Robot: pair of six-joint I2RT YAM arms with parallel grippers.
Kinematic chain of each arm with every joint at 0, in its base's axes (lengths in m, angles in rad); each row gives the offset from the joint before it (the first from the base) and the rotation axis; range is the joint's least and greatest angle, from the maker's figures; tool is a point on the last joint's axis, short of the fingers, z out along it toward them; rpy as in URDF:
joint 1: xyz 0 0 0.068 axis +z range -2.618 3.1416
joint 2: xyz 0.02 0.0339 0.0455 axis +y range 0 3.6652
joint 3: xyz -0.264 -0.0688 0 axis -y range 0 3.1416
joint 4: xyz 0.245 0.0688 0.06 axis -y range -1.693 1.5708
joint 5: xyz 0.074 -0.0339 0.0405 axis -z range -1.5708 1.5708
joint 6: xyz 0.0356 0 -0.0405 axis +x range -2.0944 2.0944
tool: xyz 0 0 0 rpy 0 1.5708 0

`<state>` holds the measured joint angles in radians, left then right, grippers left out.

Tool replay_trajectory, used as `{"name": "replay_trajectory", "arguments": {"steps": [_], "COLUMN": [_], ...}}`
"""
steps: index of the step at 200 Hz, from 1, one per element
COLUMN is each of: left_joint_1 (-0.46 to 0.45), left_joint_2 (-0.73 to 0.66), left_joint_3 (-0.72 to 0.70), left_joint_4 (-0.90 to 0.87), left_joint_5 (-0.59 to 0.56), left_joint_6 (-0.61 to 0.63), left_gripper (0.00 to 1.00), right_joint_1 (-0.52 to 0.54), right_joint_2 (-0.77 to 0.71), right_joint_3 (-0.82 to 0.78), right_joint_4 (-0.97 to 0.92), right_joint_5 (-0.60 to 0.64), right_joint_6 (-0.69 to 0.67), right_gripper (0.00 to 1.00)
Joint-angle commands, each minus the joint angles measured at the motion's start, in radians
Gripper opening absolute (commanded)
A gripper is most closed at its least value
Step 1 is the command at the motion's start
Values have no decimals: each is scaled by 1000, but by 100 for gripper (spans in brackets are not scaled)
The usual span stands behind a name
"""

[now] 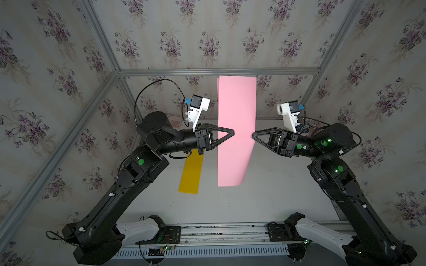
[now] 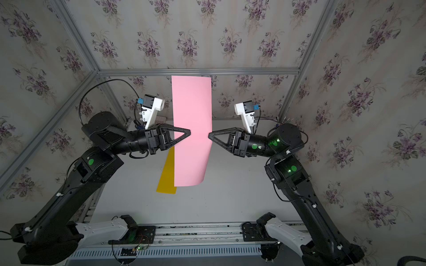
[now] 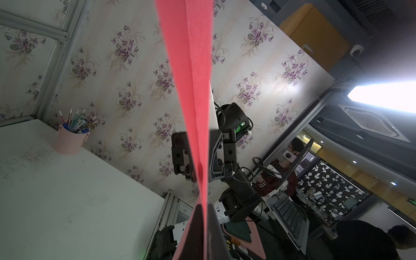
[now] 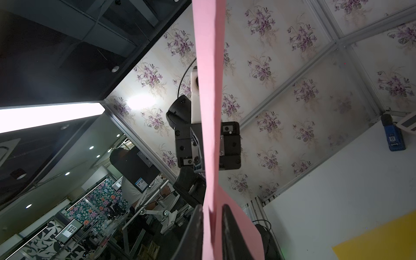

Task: Fold the rectangular paper in half along the long edge
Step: Fold the paper.

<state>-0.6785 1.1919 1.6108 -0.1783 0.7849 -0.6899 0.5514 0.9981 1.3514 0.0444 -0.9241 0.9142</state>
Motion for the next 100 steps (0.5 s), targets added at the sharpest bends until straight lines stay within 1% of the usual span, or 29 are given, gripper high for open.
{"name": "replay_trajectory", "arguments": {"steps": [1,11,28,42,45,51,56,73,100], "left_joint_1": [0,0,1,0,0,0,0,0,0], "left_joint_2": [11,15,17,14,14,12,12,7,2], "left_joint_3": [8,8,10,13,16,18,18,20,18], "left_joint_4": [19,20,18,9,6,0,-4,-15,-24], "left_joint_5": [-5,-6,-4,-6,-6,-7,-8,-9,-13], "left_joint_6": [6,7,8,13,14,16,19,25,29], "left_gripper": [0,0,0,0,0,0,0,0,0], "right_joint_1": [55,64,66,65,65,65,65,65,65], "right_joint_2": [6,6,-3,-3,-2,0,2,1,4], "right_joint_3": [0,7,11,38,44,60,73,84,90], "right_joint_4": [-21,-54,-85,-145,-162,-200,-230,-265,-290], "right_joint_5": [25,40,46,51,53,62,70,68,67], "right_joint_6": [-45,-69,-92,-129,-137,-157,-174,-197,-209], "right_gripper": [8,0,0,0,3,14,18,22,22]}}
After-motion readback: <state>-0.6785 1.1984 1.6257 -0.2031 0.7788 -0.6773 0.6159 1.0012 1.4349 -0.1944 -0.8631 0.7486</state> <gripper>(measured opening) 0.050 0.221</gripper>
